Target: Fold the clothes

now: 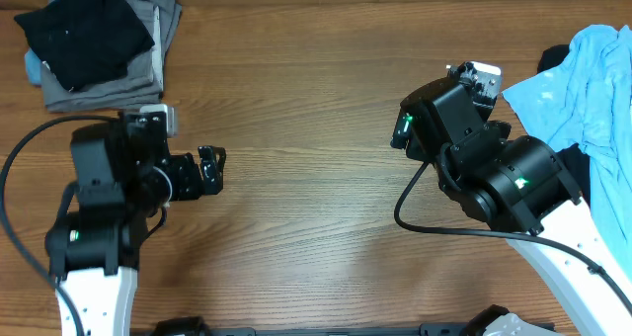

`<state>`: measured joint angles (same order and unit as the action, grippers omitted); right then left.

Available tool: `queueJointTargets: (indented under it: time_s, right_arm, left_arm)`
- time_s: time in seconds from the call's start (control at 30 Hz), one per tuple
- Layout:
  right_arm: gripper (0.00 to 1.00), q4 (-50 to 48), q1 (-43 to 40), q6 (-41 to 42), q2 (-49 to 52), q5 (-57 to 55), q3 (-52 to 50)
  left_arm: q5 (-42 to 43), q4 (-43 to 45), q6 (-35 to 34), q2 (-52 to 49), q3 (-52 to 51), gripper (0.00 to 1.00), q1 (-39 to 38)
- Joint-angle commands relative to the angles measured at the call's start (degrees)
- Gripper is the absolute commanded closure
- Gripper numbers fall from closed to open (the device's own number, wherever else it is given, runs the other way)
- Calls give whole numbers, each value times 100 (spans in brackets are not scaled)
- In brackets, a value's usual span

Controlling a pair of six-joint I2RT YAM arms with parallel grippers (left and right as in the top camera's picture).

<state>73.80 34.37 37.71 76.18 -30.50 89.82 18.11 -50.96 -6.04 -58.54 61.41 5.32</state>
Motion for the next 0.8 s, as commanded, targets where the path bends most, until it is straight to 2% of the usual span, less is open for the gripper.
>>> queueJointTargets:
  time_s: [0.0,0.43,0.77]
  right_arm:
    - [0,-2,-2,48,4,-138,22]
    - [0,-2,-4,48,4,-138,22]
    - [0,2,-2,48,4,-138,22]
  left_arm:
    - [-70,31,-83,-372,-26,0,28]
    - [-348,81,-26,-1655,-26,0,28]
    - [-352,79,-39,-2225,-26,0,28]
